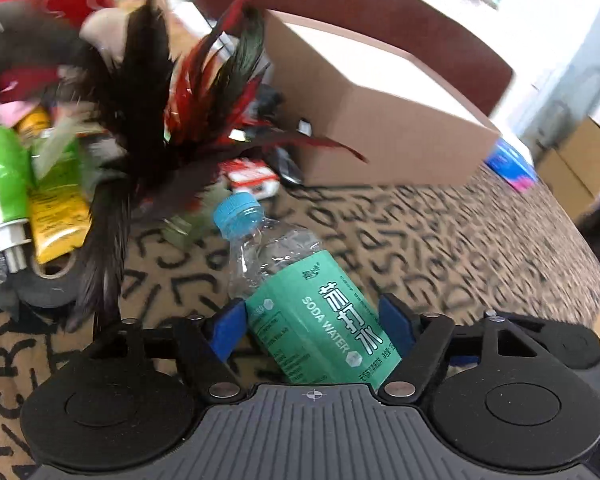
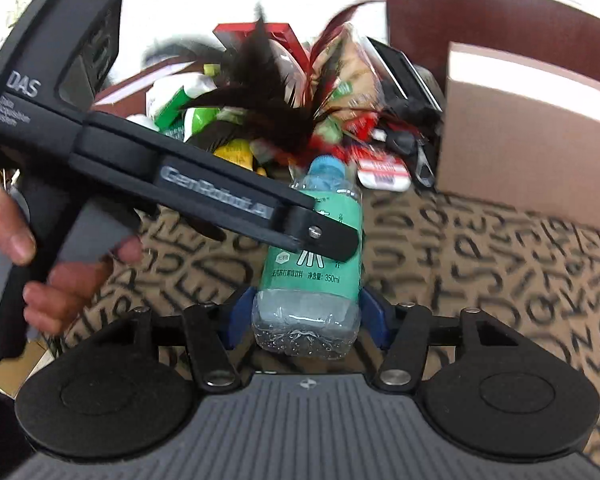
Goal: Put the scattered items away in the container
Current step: 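Lift the soda water bottle with the right tool over the tan box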
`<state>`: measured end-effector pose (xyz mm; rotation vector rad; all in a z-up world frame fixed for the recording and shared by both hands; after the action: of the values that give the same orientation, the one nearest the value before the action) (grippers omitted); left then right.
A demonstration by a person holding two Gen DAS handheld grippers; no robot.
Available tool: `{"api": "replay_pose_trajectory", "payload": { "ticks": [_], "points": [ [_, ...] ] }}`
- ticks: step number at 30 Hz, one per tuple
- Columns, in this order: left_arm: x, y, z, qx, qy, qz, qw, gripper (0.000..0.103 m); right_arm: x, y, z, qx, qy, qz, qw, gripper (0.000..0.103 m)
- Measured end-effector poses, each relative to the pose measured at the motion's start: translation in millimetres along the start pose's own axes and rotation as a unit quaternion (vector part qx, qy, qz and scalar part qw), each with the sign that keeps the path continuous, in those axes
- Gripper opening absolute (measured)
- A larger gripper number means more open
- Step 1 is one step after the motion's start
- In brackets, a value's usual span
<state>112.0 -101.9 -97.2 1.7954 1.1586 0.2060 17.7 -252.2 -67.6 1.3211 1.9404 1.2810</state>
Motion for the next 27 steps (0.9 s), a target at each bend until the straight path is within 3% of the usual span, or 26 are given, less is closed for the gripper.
{"api": "replay_pose_trajectory", "payload": {
  "ticks": [4, 9, 12, 15, 23, 25, 27],
  "points": [
    [-8.2, -9.7, -0.8, 0.015, -0.026, 0.006, 0.9995, 0.079, -10.4, -11.4, -13.5, 0.015, -0.003, 0.037, 0.999, 0.067],
    [-8.8, -12.2, 3.5, 0.009, 0.004, 0.004, 0.9999, 0.094, -13.9, -10.5, -11.6, 0.01, -0.015, 0.049, 0.999, 0.073],
    [-3.3, -11.8, 8.0, 0.013, 0.005, -0.009, 0.9999, 0.094, -10.0, -7.8, -9.2, 0.008, -0.018, 0.041, 0.999, 0.073],
    [-0.5, -9.7, 9.7, 0.02, -0.015, -0.022, 0.9994, 0.085, -8.6, -6.5, -9.4, 0.006, -0.009, 0.043, 0.999, 0.073],
    [1.4, -14.0, 23.1, 0.045, -0.032, -0.052, 0.9971, 0.09, -11.6, -8.2, -6.0, 0.015, -0.019, 0.045, 0.999, 0.065],
    [-1.6, -14.5, 24.2, 0.05, -0.039, -0.046, 0.9969, 0.083, -11.9, -8.8, -5.4, 0.016, -0.019, 0.045, 0.999, 0.065],
    [-3.1, -13.9, 24.6, 0.05, -0.039, -0.042, 0.9971, 0.083, -12.4, -8.9, -4.2, 0.017, -0.021, 0.045, 0.999, 0.065]
  ]
}}
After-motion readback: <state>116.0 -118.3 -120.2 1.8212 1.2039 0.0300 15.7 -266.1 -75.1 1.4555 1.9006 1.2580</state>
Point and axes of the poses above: each gripper's, at about its wrist camera, not at the fingertips, and z roughly the way its jaws point, x to its left, y to its top, the point moved 1 cm from there along z, roughly the way its jaws point, and after that the axes turned 14 degrees about -x, right-handed, at the moved point
